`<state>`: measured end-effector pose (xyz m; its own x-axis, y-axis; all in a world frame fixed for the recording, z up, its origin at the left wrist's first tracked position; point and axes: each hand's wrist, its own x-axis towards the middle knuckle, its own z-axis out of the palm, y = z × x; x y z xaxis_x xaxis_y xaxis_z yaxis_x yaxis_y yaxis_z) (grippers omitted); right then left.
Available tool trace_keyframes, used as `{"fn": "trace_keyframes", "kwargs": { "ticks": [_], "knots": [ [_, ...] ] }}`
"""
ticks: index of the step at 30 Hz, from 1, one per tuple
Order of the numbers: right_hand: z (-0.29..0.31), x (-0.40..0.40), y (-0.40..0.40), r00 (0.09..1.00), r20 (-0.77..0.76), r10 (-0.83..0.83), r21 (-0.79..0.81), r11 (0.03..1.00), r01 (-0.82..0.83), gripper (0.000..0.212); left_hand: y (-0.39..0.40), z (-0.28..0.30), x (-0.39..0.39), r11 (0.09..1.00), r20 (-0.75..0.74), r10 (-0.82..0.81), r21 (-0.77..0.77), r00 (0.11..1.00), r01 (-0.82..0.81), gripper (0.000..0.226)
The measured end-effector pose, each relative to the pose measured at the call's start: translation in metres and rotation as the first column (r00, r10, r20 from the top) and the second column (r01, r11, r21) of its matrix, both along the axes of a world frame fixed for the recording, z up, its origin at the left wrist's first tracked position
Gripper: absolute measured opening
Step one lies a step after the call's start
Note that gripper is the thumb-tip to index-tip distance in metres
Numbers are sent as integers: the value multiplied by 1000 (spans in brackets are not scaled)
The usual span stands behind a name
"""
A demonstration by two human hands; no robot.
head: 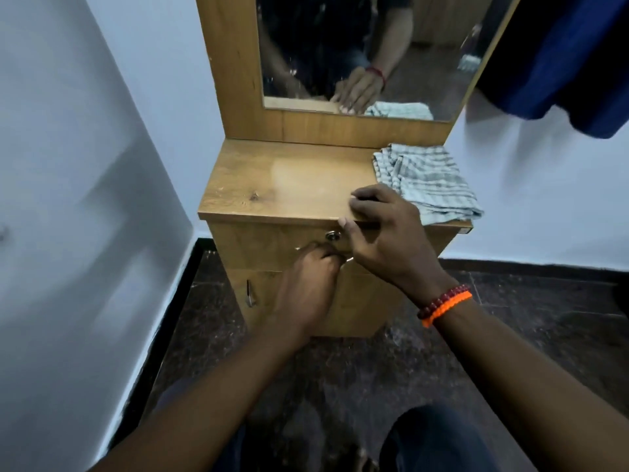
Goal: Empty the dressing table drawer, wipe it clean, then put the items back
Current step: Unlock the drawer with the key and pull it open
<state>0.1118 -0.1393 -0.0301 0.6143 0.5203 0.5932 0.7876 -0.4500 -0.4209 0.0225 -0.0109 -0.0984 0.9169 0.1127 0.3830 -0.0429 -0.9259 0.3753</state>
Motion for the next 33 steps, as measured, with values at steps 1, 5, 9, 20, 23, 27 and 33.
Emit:
{"fn": "trace_keyframes", "kwargs": {
  "ticks": [1, 5, 9, 20, 23, 27, 33],
  "knots": [
    [0, 1, 1, 1000, 0, 9, 10, 1000, -9, 22, 0, 0, 2, 1000, 5, 2, 2, 1000, -2, 27],
    [4, 3, 2, 997, -78, 0, 41, 999, 3, 21, -3, 6, 2, 999, -73, 54, 5, 996, -54, 30],
    [12, -2, -1, 994, -106, 3, -31, 1000, -6, 25, -6, 22, -10, 998, -134, 60, 27, 989, -57, 20],
    [23, 0, -1, 988, -153, 29, -86, 995, -43, 32, -64, 62, -119, 988, -358, 106, 145, 928, -56, 23],
    [23, 0, 0, 984, -174, 32, -73, 996, -46, 28, -79, 72, -149, 983, -369, 111, 175, 923, -48, 27],
    [21, 1, 0, 983, -183, 17, -72, 997, -31, 28, -90, 69, -174, 989, -348, 104, 136, 932, -60, 38],
    [22, -3, -1, 986, -168, 24, -56, 998, -34, 26, -104, 47, -193, 998, -473, 47, 59, 880, -21, 40]
  ]
}}
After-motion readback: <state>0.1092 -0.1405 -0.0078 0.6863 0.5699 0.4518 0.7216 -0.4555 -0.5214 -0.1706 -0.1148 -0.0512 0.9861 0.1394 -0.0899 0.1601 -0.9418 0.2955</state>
